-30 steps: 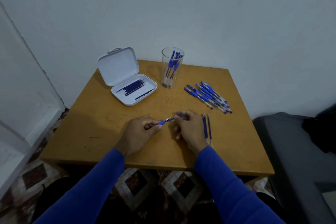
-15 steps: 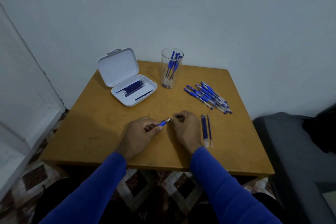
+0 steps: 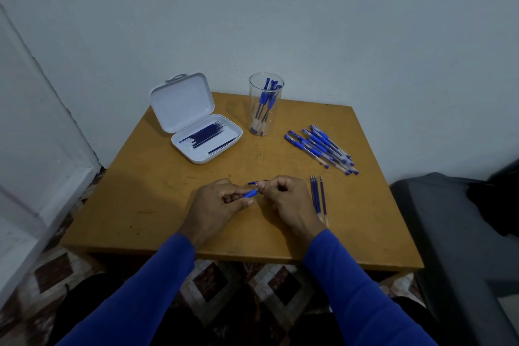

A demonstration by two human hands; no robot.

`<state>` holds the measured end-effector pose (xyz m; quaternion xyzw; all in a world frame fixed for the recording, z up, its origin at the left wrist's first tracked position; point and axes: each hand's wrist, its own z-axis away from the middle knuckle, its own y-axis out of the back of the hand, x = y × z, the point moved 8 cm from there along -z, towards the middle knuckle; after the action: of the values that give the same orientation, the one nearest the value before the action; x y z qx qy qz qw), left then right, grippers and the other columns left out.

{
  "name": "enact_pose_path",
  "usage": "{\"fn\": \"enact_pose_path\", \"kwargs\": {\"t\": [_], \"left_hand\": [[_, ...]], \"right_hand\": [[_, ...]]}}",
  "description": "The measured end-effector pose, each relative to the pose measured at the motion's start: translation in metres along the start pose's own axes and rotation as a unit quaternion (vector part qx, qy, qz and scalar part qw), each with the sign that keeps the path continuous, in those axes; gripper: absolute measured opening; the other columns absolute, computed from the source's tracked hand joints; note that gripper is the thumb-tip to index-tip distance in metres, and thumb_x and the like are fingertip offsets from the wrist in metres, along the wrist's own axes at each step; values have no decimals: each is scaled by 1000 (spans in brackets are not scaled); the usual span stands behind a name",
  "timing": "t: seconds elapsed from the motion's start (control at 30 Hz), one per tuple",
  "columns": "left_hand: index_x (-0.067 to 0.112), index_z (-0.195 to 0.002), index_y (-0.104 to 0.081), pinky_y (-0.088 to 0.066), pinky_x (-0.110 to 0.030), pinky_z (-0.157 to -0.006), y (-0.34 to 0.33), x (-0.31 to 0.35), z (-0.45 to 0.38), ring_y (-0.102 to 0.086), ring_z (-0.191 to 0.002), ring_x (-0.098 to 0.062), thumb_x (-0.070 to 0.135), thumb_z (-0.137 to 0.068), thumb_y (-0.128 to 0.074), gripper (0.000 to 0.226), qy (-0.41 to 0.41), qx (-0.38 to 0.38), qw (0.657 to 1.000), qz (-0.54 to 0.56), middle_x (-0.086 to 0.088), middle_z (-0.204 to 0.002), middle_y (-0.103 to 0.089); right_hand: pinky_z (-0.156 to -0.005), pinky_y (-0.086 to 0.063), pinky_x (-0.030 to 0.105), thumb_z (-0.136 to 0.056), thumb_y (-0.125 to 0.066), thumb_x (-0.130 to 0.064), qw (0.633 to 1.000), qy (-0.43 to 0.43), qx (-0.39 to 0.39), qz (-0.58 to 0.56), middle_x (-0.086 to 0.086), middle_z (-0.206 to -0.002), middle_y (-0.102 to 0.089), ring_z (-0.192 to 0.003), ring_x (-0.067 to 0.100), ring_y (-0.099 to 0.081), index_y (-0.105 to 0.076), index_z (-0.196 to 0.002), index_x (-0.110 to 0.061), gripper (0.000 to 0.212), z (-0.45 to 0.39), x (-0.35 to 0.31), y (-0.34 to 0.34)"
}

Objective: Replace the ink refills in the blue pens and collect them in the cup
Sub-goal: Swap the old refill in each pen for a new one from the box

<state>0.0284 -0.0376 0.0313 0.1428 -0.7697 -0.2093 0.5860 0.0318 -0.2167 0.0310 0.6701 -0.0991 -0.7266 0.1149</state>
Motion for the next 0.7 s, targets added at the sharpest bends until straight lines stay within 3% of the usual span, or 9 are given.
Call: {"fn": "enact_pose_path", "kwargs": {"t": [0.17, 0.3, 0.37, 0.47, 0.6, 0.7], "left_hand": [[24, -106, -80, -45, -14, -64, -2, 0, -1, -61, -77, -7, 24, -85, -80, 21, -10, -6, 1000, -9, 12, -80, -67], [25, -106, -79, -47, -17, -63, -1, -1, -1, -62, -76, -9, 24, -85, -80, 21, -8, -2, 1000, -8, 14, -79, -66], [25, -105, -79, -47, -17, -62, -1, -2, -1, -62, -75, -10, 24, -84, -81, 21, -9, 1, 1000, -2, 15, -79, -66], [27, -103, -78, -47, -17, -63, 0, -2, 0, -61, -76, -10, 24, -83, -81, 21, -8, 3, 1000, -1, 12, -79, -65], [29, -105, -78, -48, -18, -62, -1, -1, 1, -61, -76, -10, 26, -83, -81, 23, -13, -2, 1000, -7, 13, -80, -66], [29, -107, -77, -48, -18, -63, -2, -3, -1, -62, -77, -11, 26, -84, -80, 23, -6, -6, 1000, -18, 12, -83, -67]], "right_hand": [[-66, -51, 24, -98, -66, -17, 999, -1, -47, -19, 0, -82, -69, -69, 8, -58, -74, -99, -14, 9, 1, 1, 0], [-66, -48, 19, -92, -69, -5, 996, 2, -62, -65, -5, -86, -70, -73, 2, -62, -67, -120, -18, 31, -1, 0, 0], [-57, -44, 16, -94, -71, -19, 998, -4, -40, -57, -1, -83, -69, -64, 0, -57, -70, -108, -15, 15, -1, -2, 2], [-58, -45, 21, -94, -70, -37, 1000, -1, -9, -5, -1, -77, -68, -59, 1, -54, -71, -90, -11, 26, -2, 1, 1], [-60, -47, 21, -97, -68, -21, 999, 6, -48, -24, -3, -80, -67, -65, 4, -56, -74, -99, -16, 8, -2, 2, 0], [-55, -45, 14, -93, -68, -6, 995, -3, -83, -60, -7, -88, -67, -67, -2, -58, -69, -120, -21, 30, -2, 4, 1]]}}
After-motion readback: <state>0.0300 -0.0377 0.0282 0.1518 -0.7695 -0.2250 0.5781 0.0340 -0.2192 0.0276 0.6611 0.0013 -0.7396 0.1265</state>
